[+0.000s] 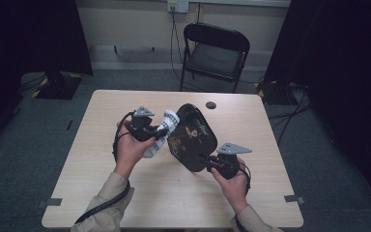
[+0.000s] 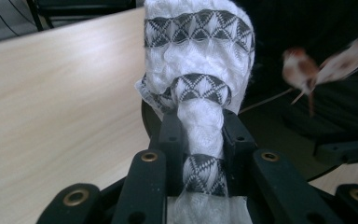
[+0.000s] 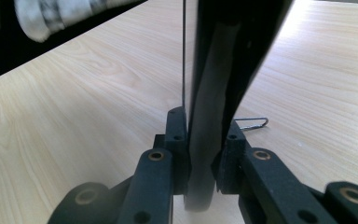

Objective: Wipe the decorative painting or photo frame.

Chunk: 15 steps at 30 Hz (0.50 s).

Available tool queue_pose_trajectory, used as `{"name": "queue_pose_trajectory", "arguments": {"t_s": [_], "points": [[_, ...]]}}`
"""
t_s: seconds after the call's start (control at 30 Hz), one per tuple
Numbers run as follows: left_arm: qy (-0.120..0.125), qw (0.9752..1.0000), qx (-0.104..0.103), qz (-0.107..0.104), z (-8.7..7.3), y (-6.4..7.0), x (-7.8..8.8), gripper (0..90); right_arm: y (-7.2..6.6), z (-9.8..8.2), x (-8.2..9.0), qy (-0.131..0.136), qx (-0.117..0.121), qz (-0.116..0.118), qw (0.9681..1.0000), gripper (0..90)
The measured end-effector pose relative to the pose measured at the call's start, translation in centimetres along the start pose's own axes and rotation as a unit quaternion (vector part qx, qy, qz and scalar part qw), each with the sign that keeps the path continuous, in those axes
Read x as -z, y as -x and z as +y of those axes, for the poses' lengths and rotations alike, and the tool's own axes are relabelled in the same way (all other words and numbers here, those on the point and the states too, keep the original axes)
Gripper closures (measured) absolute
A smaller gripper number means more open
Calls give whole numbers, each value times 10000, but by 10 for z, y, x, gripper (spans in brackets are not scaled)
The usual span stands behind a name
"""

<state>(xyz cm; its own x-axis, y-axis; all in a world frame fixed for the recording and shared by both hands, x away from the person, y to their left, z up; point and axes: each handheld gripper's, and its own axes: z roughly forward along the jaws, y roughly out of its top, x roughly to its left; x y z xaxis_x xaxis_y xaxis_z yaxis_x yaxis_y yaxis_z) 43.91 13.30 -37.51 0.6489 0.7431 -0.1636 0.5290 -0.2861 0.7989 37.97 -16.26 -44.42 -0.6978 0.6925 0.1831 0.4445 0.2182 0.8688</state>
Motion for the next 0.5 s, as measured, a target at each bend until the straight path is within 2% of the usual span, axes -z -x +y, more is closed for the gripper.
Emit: {"name": "queue_pose_trajectory", "arguments": {"t_s": [0.07,0.23,0.5], "points": [[-133,9999,29,-17,-12,-2,-10,742,0,0,0,-1,6,1,10000,785],[-318,9995,78,-21,-26,-5,-21,743,0,0,0,-8,25,13,10000,786],[-621,9979,170,-35,-61,-7,-43,744,-1,1,0,-16,38,20,10000,786]]}}
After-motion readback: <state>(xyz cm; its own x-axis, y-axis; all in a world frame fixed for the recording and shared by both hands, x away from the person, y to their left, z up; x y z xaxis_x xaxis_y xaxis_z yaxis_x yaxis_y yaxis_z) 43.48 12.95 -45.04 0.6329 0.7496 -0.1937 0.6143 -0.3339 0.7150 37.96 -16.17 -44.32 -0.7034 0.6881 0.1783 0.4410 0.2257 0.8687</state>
